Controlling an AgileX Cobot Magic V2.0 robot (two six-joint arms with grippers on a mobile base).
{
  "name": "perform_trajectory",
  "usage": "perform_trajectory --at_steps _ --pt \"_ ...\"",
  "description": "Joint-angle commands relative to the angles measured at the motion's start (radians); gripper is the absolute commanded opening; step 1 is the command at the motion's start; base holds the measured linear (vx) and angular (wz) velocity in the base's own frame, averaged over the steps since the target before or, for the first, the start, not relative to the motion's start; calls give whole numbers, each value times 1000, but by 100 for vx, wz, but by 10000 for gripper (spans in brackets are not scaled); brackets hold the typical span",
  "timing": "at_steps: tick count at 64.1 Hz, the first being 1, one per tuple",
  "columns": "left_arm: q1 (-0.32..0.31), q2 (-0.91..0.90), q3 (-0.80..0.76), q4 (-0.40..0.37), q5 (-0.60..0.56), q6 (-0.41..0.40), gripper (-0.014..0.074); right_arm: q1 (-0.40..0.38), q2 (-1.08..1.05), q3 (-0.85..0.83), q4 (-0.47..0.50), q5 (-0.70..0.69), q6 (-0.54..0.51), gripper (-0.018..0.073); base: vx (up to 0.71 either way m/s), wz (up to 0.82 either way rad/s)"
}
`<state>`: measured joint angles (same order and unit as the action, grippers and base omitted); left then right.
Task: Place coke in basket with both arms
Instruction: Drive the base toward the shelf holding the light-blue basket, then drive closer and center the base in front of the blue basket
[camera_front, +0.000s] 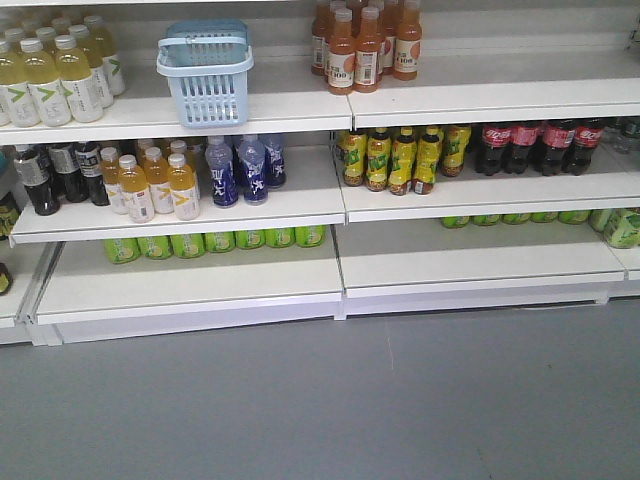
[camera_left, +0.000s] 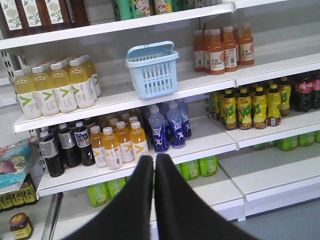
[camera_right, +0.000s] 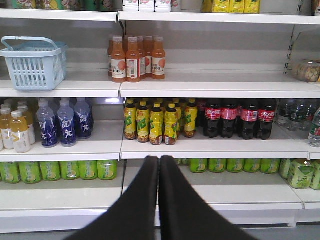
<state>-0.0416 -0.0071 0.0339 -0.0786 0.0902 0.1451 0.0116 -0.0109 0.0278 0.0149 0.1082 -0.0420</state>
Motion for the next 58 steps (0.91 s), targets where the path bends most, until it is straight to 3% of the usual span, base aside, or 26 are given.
perform_trajectory --at_steps 1,58 --pt "0 -20 -1 0 -72 -6 -6 0 -18 11 -2 -67 -4 -9 6 -5" --pt "0 -20 -1 0 -72 -6 -6 0 -18 11 -2 -67 -4 -9 9 5"
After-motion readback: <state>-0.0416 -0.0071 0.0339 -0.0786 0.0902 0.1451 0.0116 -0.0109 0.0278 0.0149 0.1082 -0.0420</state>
